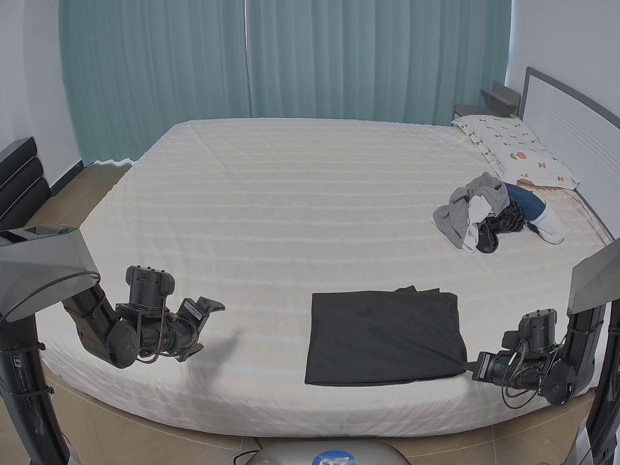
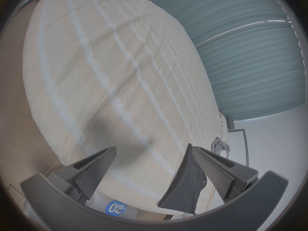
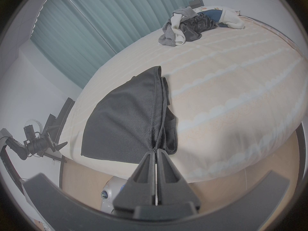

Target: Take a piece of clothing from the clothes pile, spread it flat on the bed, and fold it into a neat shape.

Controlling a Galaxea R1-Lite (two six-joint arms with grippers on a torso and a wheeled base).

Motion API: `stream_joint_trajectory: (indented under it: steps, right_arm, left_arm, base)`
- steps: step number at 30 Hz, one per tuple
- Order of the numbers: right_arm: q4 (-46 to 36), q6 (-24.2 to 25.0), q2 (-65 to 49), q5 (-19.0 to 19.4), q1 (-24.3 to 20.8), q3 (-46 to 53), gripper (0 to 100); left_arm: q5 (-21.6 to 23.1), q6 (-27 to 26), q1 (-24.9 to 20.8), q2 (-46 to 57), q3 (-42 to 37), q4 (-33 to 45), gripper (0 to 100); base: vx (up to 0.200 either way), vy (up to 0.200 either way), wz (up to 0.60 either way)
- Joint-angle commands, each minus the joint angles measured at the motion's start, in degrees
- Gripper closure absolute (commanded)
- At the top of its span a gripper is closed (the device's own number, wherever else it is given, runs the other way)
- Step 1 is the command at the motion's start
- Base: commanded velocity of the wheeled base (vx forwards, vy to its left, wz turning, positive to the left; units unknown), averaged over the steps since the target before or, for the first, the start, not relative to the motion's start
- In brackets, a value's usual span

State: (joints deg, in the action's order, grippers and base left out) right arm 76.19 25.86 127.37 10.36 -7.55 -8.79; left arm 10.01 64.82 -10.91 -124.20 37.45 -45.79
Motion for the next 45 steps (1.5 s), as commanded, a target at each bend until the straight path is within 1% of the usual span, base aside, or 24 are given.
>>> stream_joint_trajectory:
  steps: [1,3,4,9,13,17,19,21,25,29,45]
  right_arm:
    - [-0.1,-0.1,-0.2,0.0,0.1,0.0,100]
    - [-0.3,-0.7,0.1,0.0,0.2,0.1,100]
    - [-0.3,-1.2,0.4,0.0,0.2,0.1,0]
    - [0.4,-1.2,-1.2,0.1,0.3,0.1,0]
    - [0.3,-0.3,-4.0,0.2,0.8,-0.2,0]
    - [0.3,2.9,-6.4,0.2,1.8,-1.1,0]
    - [0.3,3.3,-6.3,0.1,2.3,-1.7,0]
    - [0.3,3.4,-5.9,0.1,2.4,-1.9,0]
    - [0.3,3.4,-5.6,0.1,2.4,-2.2,0]
    - [0.2,3.4,-5.6,0.1,2.4,-2.1,0]
    - [0.1,3.4,-5.4,0.1,1.7,-1.8,0]
  left_arm:
    - [0.0,0.0,0.0,-0.1,0.0,0.0,0]
    - [0.0,0.0,0.0,-0.1,0.0,0.0,0]
    - [0.0,0.0,0.0,-0.1,0.0,0.0,0]
    - [0.0,0.1,0.1,0.0,0.1,0.0,0]
    - [0.3,0.1,0.1,0.0,0.2,0.0,0]
    - [0.4,0.6,0.1,0.0,0.7,0.3,0]
    - [0.1,0.2,-0.1,-0.1,0.5,0.3,0]
    - [0.0,0.0,-0.9,-0.2,0.6,0.2,0]
    - [0.1,0.1,-1.0,0.4,0.5,0.2,0]
    - [0.0,0.1,-2.9,0.3,0.9,0.1,0]
    - [-0.1,0.0,-3.7,-0.5,2.5,0.1,0]
  base:
    - [0.000,0.000,0.00]
    - [0.000,0.000,0.00]
    - [0.000,0.000,0.00]
    - [0.000,0.000,0.00]
    - [0.000,0.000,0.00]
    - [0.000,0.000,0.00]
    - [0.000,0.000,0.00]
    - [0.000,-0.200,0.00]
    - [0.000,-0.200,0.00]
    - [0.000,-0.200,0.00]
    - [0.000,-0.200,0.00]
